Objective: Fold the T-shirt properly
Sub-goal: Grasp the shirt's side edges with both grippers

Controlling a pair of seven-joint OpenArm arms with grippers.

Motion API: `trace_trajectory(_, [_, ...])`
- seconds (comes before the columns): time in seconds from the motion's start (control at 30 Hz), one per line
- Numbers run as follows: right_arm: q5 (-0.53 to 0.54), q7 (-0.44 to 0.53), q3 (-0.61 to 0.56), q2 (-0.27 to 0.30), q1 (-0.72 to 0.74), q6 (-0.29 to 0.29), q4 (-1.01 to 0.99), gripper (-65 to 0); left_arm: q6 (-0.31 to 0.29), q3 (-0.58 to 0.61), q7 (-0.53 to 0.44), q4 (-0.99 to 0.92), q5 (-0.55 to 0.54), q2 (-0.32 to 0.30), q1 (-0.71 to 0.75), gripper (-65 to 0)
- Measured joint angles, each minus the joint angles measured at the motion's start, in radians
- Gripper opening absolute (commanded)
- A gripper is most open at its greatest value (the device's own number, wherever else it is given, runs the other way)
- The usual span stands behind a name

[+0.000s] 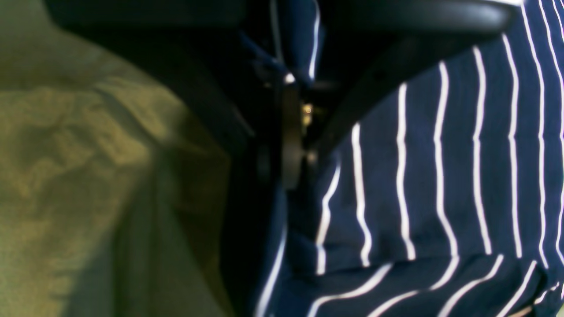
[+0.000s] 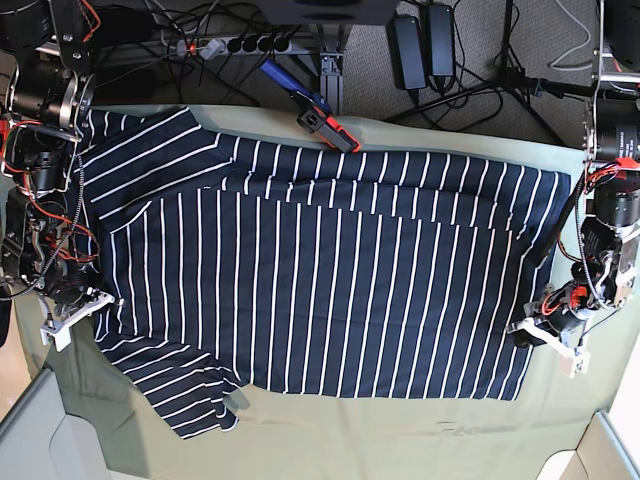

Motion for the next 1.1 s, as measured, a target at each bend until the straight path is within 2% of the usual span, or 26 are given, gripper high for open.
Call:
trace_trajectory(0.07, [0.000,0.000,0.000,0.000,0.000,0.000,0.000,-65.0,0.029,0.000,-0.017,0.000,0.016,0.000,0.000,-49.4])
trace_trajectory(0.2, [0.000,0.000,0.000,0.000,0.000,0.000,0.000,-65.0,0.035,0.000,-0.024,0.000,0.030,-0.011,-0.001,-39.8])
trace_trajectory(0.23, [0.000,0.000,0.000,0.000,0.000,0.000,0.000,-65.0,0.035,0.000,-0.024,0.000,0.031,-0.014,-0.003,-39.1])
trace_trajectory(0.5, [0.000,0.000,0.000,0.000,0.000,0.000,0.000,-65.0,0.035,0.000,-0.047,0.000,0.032,-0.019,-0.005,-39.1])
trace_trajectory(1.1, [0.019,-0.008,0.000,0.000,0.000,0.000,0.000,-65.0,0.055,-0.002,-0.012,0.000,-0.021,0.012,0.006,-39.2])
